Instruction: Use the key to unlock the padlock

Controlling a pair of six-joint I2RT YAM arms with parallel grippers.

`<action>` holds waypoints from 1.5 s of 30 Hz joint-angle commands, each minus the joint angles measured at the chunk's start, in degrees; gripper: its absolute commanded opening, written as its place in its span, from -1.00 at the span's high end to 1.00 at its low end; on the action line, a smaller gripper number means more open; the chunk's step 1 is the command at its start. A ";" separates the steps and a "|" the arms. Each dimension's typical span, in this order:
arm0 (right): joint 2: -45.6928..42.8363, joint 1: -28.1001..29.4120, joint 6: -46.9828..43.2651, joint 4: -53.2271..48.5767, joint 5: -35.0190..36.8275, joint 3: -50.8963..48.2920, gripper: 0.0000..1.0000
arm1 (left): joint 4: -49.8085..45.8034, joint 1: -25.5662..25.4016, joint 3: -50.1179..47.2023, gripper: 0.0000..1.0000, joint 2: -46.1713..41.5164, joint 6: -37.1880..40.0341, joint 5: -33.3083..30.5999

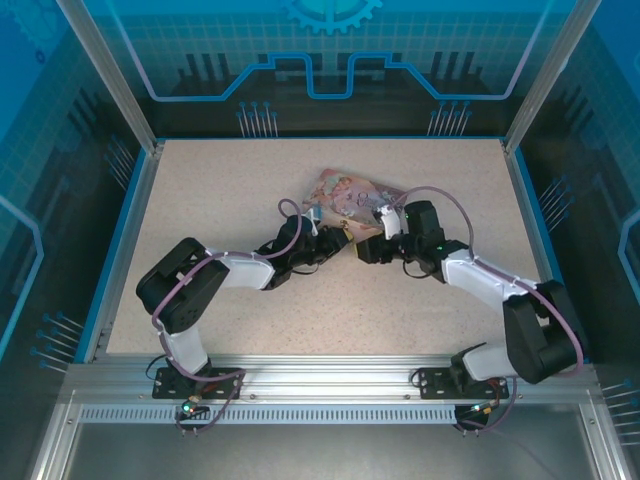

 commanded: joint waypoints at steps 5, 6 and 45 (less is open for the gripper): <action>-1.79 -3.48 3.98 6.10 -8.79 -6.29 0.22 | 2.17 -0.36 1.85 0.63 -0.77 -0.05 -0.27; -0.74 -3.44 5.82 9.01 -10.66 -6.95 0.26 | 2.37 -0.42 1.84 0.63 -0.72 -0.16 -0.32; 12.00 0.04 20.33 28.76 -7.11 -4.65 0.72 | 3.24 -0.36 1.90 0.64 -0.08 -0.94 0.34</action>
